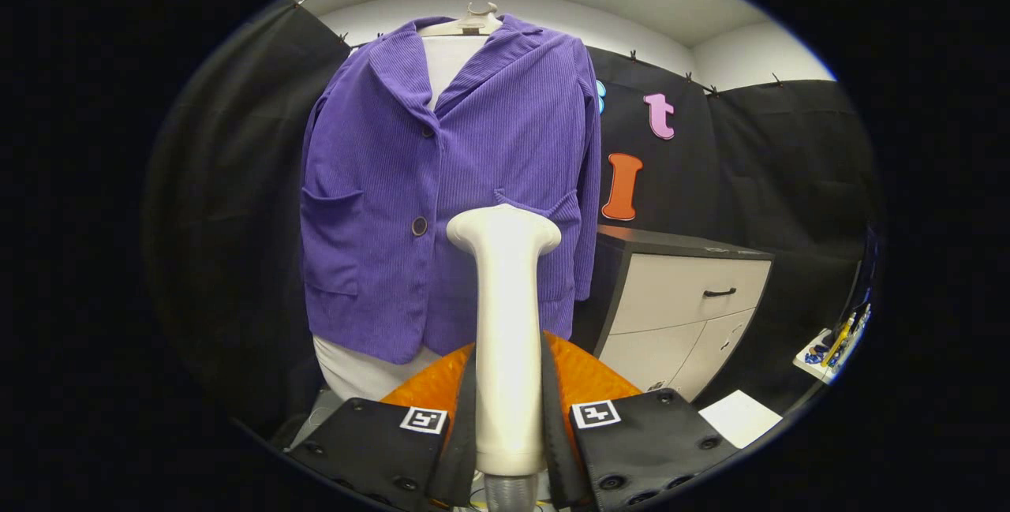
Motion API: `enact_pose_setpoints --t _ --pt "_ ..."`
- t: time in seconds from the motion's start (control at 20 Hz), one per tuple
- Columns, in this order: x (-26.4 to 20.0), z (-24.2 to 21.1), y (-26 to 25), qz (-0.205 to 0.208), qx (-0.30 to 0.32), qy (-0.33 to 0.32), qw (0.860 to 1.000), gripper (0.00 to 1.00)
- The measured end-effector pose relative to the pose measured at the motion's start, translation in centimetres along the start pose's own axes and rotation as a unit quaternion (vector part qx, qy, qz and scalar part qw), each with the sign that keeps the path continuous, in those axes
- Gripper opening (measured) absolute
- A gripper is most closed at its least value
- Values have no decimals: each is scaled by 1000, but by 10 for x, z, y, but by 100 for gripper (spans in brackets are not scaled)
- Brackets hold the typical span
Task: Iron the clothes twice with a garment steamer, once on the left side and once on the right side.
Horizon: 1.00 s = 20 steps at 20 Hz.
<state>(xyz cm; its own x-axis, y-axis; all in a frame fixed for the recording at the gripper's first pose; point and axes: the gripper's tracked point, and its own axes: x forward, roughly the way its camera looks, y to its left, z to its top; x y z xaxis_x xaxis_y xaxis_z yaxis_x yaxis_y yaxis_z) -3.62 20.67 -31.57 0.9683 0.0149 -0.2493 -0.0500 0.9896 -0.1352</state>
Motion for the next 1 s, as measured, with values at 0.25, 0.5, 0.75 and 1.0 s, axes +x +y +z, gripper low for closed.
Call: enact_pose_setpoints --t 0.25,0.5,0.75,1.0 --pt "-6 -32 -1 1 8 27 1000 44" --pt "-12 -53 -2 1 3 48 999 44" --pt "-15 -53 -3 -2 2 51 999 44" --pt "-25 -10 -7 -14 14 15 1000 44"
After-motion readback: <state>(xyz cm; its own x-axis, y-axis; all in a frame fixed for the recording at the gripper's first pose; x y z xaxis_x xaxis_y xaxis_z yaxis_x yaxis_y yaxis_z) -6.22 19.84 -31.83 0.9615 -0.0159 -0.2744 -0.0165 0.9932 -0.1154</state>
